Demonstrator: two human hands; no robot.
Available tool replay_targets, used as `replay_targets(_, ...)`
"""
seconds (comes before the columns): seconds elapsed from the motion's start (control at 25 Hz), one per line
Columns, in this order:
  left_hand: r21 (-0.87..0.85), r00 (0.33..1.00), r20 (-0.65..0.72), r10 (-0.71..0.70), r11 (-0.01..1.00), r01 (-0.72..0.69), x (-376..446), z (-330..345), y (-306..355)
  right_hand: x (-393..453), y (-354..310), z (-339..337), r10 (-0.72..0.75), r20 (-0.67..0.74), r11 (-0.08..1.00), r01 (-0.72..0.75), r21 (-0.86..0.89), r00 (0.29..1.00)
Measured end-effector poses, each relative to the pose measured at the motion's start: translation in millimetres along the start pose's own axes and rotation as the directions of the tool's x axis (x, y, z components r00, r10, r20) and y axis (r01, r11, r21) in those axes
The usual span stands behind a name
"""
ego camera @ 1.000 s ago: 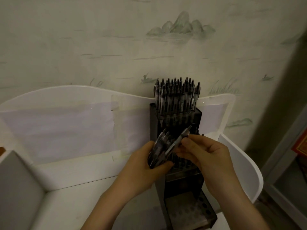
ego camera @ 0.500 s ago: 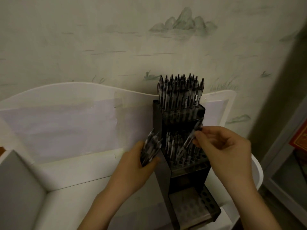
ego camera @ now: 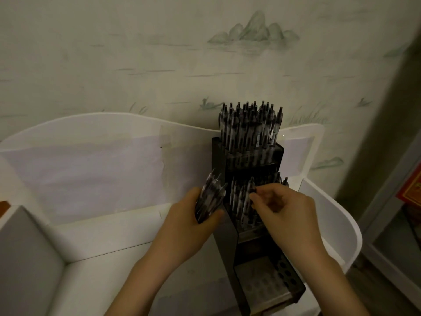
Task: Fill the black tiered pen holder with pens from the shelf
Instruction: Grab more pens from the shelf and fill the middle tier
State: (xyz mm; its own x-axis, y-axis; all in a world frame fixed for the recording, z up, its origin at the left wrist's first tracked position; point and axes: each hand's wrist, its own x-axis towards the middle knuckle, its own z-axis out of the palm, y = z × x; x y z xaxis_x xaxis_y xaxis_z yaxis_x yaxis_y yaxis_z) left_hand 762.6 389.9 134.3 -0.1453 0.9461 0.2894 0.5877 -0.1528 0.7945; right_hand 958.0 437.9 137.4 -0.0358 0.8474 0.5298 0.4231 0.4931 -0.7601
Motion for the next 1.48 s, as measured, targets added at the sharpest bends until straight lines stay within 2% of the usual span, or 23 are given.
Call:
replay_targets(0.2,-0.041,1.0,0.014,0.017,0.999,-0.017,1.7,1.3,2.2,5.4,-1.3,3.7,0.026,0.022,0.999,-0.025,-0.038,0.999)
replay_targets(0.4,-0.076,0.999,0.009,0.034,0.997,-0.033,2.9,3.3,5.0,3.9,7.3,8.5,0.143,0.139,0.983,-0.125,-0.136,0.98)
replay_targets(0.56,-0.079,0.999,0.018,0.048,0.996,-0.046,3.4,5.4,5.9,-3.3,12.5,7.9,0.166,0.125,0.983,-0.154,-0.102,0.978)
replay_targets(0.64,-0.061,0.997,0.04,0.065,0.996,-0.062,3.4,7.4,6.5,-5.7,8.6,5.1,0.132,0.078,0.988,-0.125,-0.094,0.988)
replay_targets(0.72,-0.062,0.994,0.066,0.083,0.995,-0.079,3.6,9.6,7.9,-6.9,0.8,-0.1,0.035,-0.018,0.999,-0.036,-0.036,0.999)
replay_targets(0.8,-0.064,0.991,0.088,0.099,0.994,-0.094,4.0,11.7,10.2,-8.7,-7.8,-3.3,-0.028,-0.018,0.998,0.029,0.053,0.999)
replay_targets(0.96,-0.073,0.987,0.104,0.12,0.991,-0.113,5.5,18.2,15.6,-8.7,-13.6,1.2,0.113,0.225,0.972,-0.154,0.177,0.968)
replay_targets(1.08,-0.095,0.986,0.117,0.119,0.99,-0.108,7.4,21.5,19.4,-7.1,-12.7,1.0,0.187,0.258,0.907,-0.267,0.326,0.948)
replay_targets(1.16,-0.091,0.986,0.126,0.112,0.991,-0.101,8.3,22.3,20.4,-3.7,-14.7,-4.5,0.22,0.225,0.843,-0.301,0.445,0.949)
replay_targets(1.28,-0.088,0.987,0.128,0.094,0.993,-0.083,7.9,22.7,16.4,10.0,-17.1,-24.2,0.287,0.07,0.736,-0.267,0.621,0.955)
replay_targets(1.4,-0.098,0.991,0.108,0.077,0.993,-0.067,9.2,21.2,13.1,21.8,-16.8,-45.7,0.204,-0.115,0.816,-0.104,0.569,0.972)
replay_targets(1.48,-0.091,0.993,0.087,0.078,0.993,-0.07,11.3,19.8,13.8,22.6,-12.7,-48.2,0.119,-0.169,0.911,-0.04,0.41,0.978)
